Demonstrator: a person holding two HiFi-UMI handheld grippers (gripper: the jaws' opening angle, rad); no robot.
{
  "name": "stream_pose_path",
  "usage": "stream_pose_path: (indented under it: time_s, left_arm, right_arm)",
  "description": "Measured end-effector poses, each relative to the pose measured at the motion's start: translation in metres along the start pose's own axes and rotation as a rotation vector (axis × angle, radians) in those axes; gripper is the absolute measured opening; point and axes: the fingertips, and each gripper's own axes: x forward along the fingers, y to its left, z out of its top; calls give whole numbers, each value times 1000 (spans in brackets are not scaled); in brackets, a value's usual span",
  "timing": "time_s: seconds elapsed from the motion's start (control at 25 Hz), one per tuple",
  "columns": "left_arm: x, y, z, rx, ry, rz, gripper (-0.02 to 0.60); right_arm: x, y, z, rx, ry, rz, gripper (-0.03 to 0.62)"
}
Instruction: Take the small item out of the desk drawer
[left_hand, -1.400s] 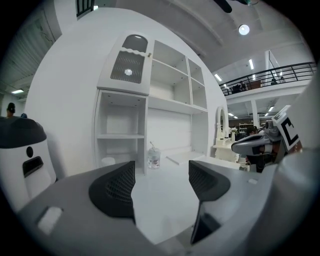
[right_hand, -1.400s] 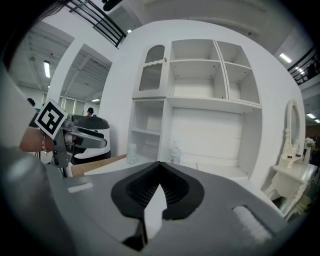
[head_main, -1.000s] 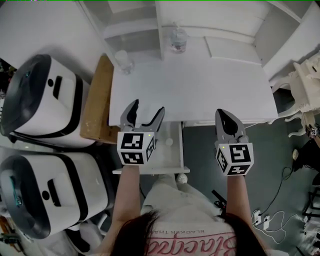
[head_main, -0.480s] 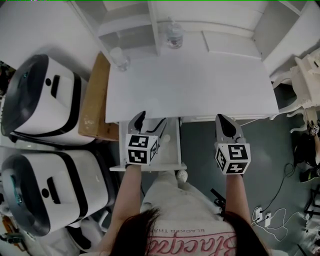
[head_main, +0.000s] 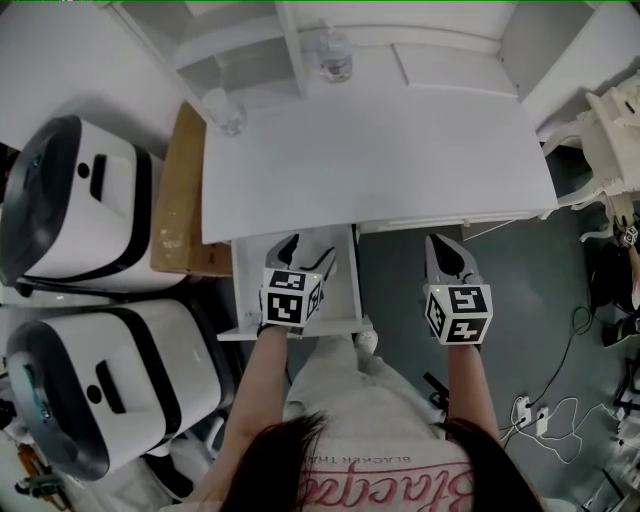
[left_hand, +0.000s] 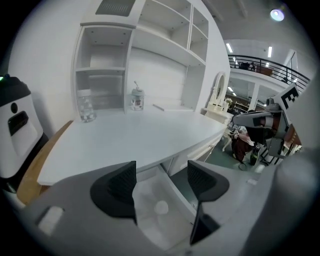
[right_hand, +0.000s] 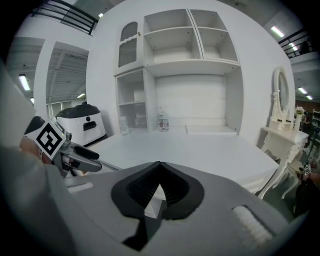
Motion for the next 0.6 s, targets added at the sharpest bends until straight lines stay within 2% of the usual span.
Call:
stream_pose_path:
  time_s: [0.6]
  left_arm:
    - [34,-11,-74,-45,220,-58,331]
  right_arm:
    - [19,7,-77,75,199,-4,2]
